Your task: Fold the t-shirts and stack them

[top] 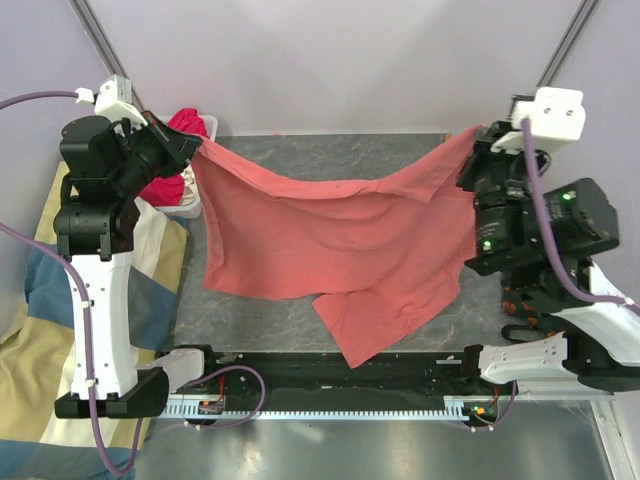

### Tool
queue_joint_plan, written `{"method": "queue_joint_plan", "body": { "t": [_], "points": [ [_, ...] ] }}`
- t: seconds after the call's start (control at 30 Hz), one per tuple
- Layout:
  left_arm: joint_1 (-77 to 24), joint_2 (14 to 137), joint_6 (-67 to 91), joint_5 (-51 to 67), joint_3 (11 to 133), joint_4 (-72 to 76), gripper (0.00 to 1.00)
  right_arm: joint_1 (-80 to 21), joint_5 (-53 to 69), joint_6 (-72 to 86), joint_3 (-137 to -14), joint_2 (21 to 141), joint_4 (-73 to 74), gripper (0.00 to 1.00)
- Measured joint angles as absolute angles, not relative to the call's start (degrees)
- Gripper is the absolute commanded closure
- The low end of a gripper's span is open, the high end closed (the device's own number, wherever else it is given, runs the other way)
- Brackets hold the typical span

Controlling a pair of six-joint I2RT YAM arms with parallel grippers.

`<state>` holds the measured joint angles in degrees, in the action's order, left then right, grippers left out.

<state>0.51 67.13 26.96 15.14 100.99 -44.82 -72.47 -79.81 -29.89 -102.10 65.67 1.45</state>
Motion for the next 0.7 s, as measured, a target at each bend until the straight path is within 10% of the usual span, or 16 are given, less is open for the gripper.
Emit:
{"method": "queue_joint_plan", "body": {
  "t": [0.33, 0.7],
  "points": [
    [0.51, 64.25, 26.92, 15.16, 97.23, -44.01, 0.98, -67.85, -72.88, -23.31, -106.96, 81.25, 9.06, 1.00],
    [0.51, 64.77, 26.87, 15.14, 95.79, -43.97, 0.98, -37.69, -46.81, -6.50, -117.69, 95.92, 27.81, 1.00]
  ]
}}
